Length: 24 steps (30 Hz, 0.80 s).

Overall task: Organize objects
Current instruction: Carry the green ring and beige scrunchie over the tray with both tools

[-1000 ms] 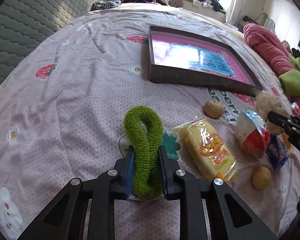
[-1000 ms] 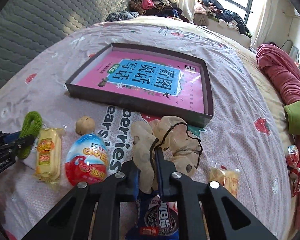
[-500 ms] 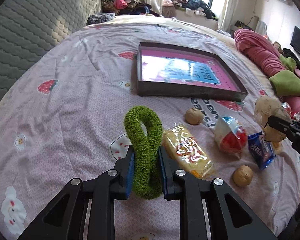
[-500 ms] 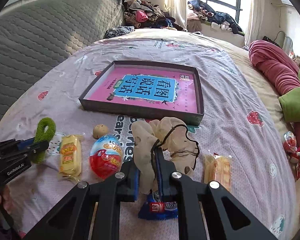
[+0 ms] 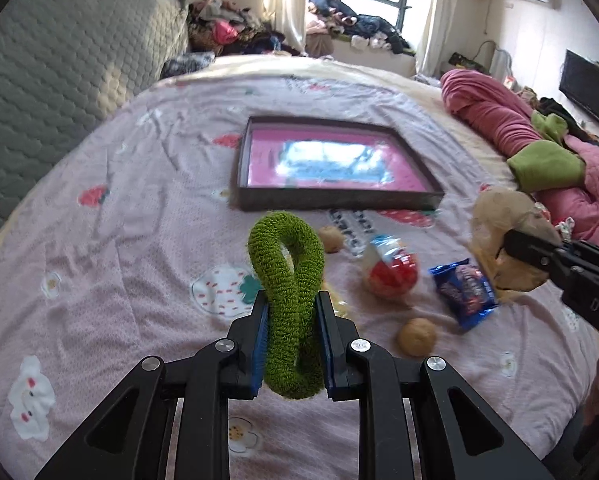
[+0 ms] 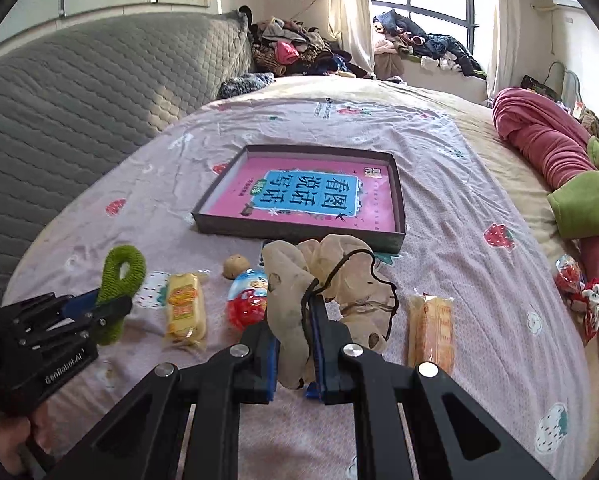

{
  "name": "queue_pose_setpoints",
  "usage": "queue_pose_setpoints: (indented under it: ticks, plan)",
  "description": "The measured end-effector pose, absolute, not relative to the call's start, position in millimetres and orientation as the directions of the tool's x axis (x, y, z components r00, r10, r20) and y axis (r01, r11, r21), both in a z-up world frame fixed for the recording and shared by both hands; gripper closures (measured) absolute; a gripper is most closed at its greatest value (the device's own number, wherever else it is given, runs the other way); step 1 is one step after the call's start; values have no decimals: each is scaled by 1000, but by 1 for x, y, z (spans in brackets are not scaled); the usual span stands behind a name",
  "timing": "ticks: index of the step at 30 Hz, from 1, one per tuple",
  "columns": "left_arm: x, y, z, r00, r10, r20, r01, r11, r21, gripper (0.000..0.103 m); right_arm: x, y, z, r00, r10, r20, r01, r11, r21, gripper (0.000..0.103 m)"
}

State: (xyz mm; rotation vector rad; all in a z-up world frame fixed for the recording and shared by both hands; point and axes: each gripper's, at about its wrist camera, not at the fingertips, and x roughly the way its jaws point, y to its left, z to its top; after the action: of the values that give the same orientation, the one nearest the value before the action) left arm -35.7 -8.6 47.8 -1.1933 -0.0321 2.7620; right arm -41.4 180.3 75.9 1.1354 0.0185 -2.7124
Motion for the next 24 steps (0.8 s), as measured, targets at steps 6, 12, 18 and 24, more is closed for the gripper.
queue_pose_setpoints:
  ticks: [6,12,18,24]
  plan:
    - [-26,4,73,-706,117,-699,-86,-993,-79,80,-28,182,94,-699,-195,-688,209,-976,63,89]
    - [-25,14,96,-728,104,-677,-76,-995,-70,80,-21,185,111,-724,-191,-662,211,-976,51,89]
    - [-28,23,113,-739,88,-668,-75,-996,-49,80,-21,190,122,-740,-199,-642,216,-975,53,89]
    - [-32,25,133,-758,82,-647,-72,-997,-41,80,-23,190,141,-766,-215,-606,224,-973,61,89]
